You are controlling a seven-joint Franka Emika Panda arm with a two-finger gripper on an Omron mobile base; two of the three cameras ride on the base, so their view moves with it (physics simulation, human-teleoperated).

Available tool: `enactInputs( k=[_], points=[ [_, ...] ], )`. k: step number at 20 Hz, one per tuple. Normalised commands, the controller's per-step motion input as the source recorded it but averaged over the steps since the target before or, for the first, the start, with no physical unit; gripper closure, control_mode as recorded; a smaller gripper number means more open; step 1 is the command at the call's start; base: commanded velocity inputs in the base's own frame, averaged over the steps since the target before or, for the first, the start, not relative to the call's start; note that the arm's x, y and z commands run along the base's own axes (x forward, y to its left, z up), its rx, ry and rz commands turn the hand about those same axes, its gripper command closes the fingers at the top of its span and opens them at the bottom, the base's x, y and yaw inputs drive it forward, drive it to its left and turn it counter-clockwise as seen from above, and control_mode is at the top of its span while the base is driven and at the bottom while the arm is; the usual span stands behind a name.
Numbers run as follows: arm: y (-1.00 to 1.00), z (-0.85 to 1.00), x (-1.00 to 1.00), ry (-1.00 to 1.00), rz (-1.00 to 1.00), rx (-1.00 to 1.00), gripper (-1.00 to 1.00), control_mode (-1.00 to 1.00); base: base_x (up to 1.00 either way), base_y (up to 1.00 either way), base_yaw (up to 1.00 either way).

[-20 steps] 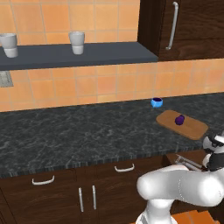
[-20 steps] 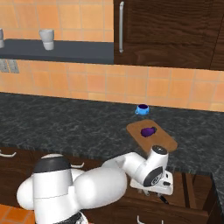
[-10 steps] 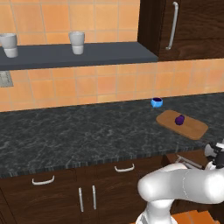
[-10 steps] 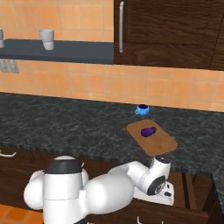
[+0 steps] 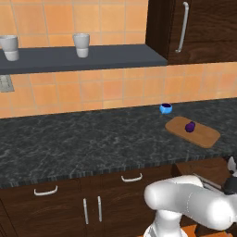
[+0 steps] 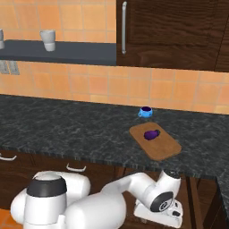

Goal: Place the appropriate cutting tool for cutting the eggplant skin on the cutting board.

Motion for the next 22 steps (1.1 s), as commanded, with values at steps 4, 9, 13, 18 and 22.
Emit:
enactInputs(
  k=[4, 9, 13, 18, 22],
  points=[
    [0.05, 0.18, -0.80, 0.05, 0.06, 0.00, -1.00, -1.00, 0.00, 0.00, 0.00],
    [0.05, 0.22, 0.34, 0.00, 0.10, -0.07, -1.00, -1.00, 0.00, 0.00, 0.00],
    [0.00, 0.05, 0.82, -0.04, 0.16, -0.02, -1.00, -1.00, 0.00, 0.00, 0.00],
    [0.00, -0.16, 0.47, -0.04, 0.14, 0.00, -1.00, -1.00, 0.00, 0.00, 0.00],
    [0.03, -0.34, 0.06, 0.00, 0.13, 0.00, -1.00, -1.00, 0.00, 0.00, 0.00]
  ],
)
